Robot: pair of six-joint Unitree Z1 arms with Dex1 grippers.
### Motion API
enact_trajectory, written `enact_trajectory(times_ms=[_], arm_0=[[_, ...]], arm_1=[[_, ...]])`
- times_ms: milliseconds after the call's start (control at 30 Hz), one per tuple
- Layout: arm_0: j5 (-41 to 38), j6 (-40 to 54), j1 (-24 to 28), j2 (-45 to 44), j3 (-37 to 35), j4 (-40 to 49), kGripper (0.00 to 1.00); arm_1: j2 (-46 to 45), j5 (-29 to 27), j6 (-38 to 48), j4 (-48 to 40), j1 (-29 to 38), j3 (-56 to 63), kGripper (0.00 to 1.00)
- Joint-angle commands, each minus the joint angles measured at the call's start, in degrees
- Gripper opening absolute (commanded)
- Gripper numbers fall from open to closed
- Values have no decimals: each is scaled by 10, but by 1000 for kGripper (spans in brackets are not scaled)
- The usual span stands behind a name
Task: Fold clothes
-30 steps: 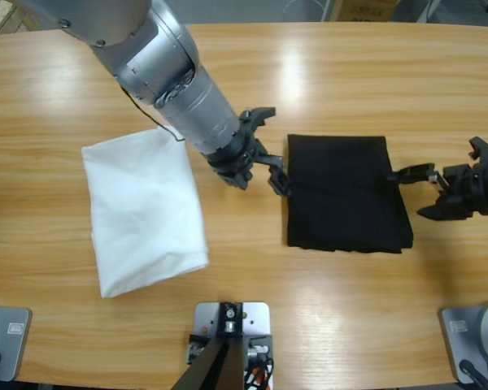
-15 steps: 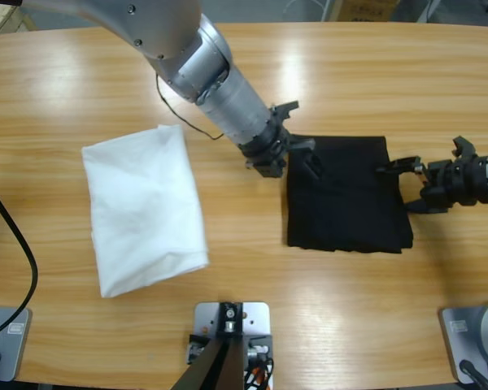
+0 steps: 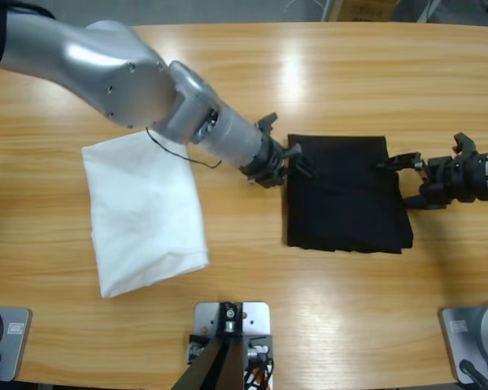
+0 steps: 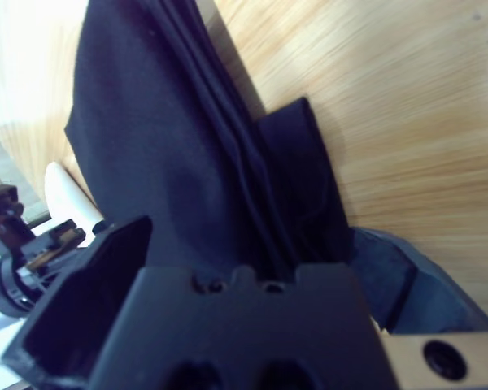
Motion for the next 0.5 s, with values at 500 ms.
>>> enact_trajectory(times_ms=[500], arm_0=[[41, -36, -60, 36, 29, -112, 595]], arm_1=[[25, 4, 11, -2, -13, 27, 1000]])
